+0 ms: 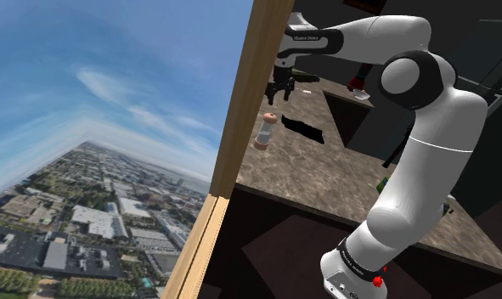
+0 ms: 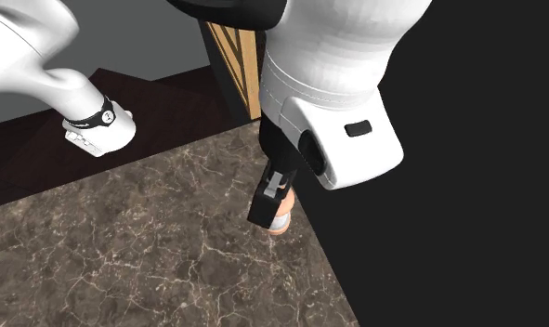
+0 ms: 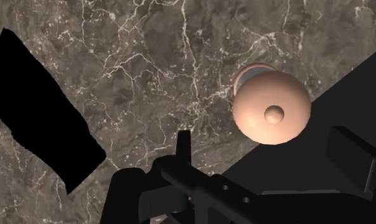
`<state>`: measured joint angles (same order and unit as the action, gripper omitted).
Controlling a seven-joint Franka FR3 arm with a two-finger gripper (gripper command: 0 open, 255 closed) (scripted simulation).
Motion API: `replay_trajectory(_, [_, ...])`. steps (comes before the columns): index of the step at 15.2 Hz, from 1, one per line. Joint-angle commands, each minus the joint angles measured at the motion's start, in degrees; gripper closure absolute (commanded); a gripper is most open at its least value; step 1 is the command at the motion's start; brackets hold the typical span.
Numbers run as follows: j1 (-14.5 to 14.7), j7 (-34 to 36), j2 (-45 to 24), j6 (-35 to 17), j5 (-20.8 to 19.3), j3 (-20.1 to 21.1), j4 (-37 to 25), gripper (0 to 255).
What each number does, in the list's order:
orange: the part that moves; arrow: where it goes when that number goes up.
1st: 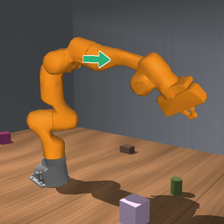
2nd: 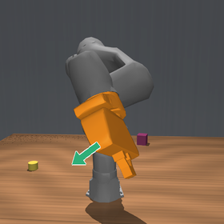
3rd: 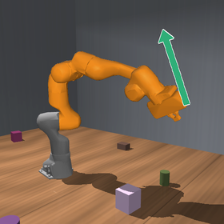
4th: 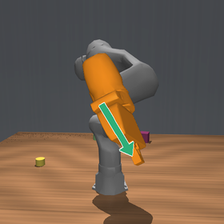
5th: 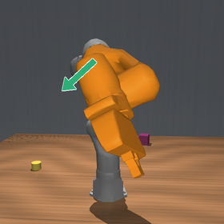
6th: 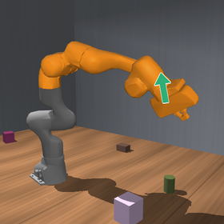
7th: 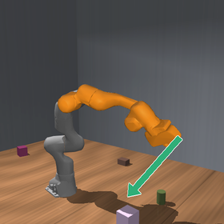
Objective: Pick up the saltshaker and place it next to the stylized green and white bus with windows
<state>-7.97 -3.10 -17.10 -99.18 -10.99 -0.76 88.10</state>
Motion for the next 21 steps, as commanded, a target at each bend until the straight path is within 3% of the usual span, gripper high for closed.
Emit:
replay_trajectory(1, [-0.7, 1.2, -9.6, -1.2, 4.6, 0.5, -3.3, 0])
replay_trajectory(4, [-0.7, 1.3, -9.6, -1.2, 4.5, 0.6, -3.3, 0])
replay_trajectory(5, [-0.8, 1.5, -8.0, -3.7, 4.4, 0.5, 0.9, 255])
replay_trajectory(7, [-1.2, 1.3, -5.1, -7.0, 4.3, 0.4, 7.0, 255])
replay_trajectory(11, [-1.2, 1.3, -4.1, -8.2, 4.3, 0.3, 9.4, 255])
replay_trajectory(12, [-1.7, 0.8, -1.1, -10.8, 4.3, 0.0, 14.9, 255])
replay_trajectory(13, [-1.3, 1.3, -4.7, -9.3, 4.4, 0.3, 9.9, 255])
replay_trajectory(14, [-1.1, 1.5, 2.3, -9.8, 4.6, 0.5, 9.6, 255])
replay_trajectory(15, [-1.1, 1.5, 2.3, -9.8, 4.6, 0.5, 9.6, 0])
replay_trajectory(17, [-4.3, 1.7, -4.8, -1.4, 12.1, -0.5, -1.9, 0])
replay_trajectory(21, [-4.5, 1.7, -4.8, -4.5, 12.0, -0.3, 1.2, 0])
